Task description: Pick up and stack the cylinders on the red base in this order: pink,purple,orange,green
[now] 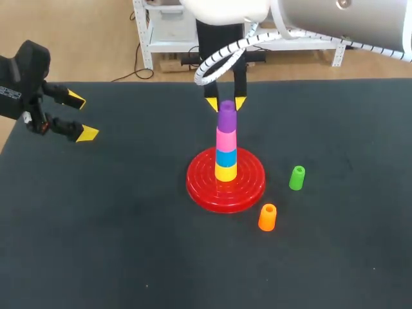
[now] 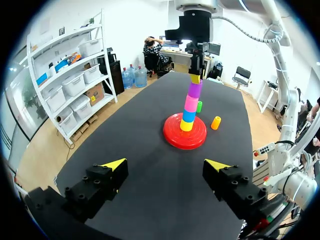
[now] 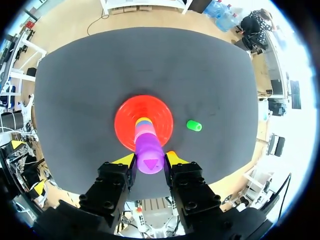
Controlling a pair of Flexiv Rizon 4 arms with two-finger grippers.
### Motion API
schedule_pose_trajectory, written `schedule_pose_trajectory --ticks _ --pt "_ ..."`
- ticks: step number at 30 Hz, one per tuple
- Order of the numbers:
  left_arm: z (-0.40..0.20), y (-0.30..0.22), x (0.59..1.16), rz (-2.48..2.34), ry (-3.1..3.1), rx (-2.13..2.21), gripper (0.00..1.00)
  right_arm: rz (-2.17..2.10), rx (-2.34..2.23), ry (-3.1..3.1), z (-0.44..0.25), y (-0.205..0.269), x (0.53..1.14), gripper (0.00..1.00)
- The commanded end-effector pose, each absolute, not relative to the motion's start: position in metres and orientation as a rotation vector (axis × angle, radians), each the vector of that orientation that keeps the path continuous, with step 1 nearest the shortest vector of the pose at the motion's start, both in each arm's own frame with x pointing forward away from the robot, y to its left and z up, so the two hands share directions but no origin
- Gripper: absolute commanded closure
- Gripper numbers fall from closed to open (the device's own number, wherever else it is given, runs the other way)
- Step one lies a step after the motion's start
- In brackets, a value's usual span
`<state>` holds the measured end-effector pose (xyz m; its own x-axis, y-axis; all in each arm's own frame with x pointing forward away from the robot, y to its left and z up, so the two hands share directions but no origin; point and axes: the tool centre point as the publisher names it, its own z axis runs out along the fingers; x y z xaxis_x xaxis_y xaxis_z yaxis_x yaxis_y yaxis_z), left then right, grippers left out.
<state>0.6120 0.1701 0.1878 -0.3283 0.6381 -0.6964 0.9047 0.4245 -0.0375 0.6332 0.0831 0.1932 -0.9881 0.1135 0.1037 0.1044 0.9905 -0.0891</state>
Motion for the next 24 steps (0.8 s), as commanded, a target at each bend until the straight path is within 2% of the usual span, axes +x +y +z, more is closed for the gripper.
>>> schedule_pose_trajectory --ticks 1,23,24 --pt "0.187 0.170 0.613 -0.574 2.075 1.299 0.00 0.126 -0.160 -3.024 0.191 0.085 0.633 1.00" --pt "0.187 0.170 0.613 -0.574 2.075 1.299 0.00 0.091 -0.214 -3.008 0.182 0.081 0.634 1.00" --pt "0.187 0.170 0.613 -0.574 2.075 1.299 0.00 0.081 -0.212 -3.020 0.185 0.081 0.634 0.97"
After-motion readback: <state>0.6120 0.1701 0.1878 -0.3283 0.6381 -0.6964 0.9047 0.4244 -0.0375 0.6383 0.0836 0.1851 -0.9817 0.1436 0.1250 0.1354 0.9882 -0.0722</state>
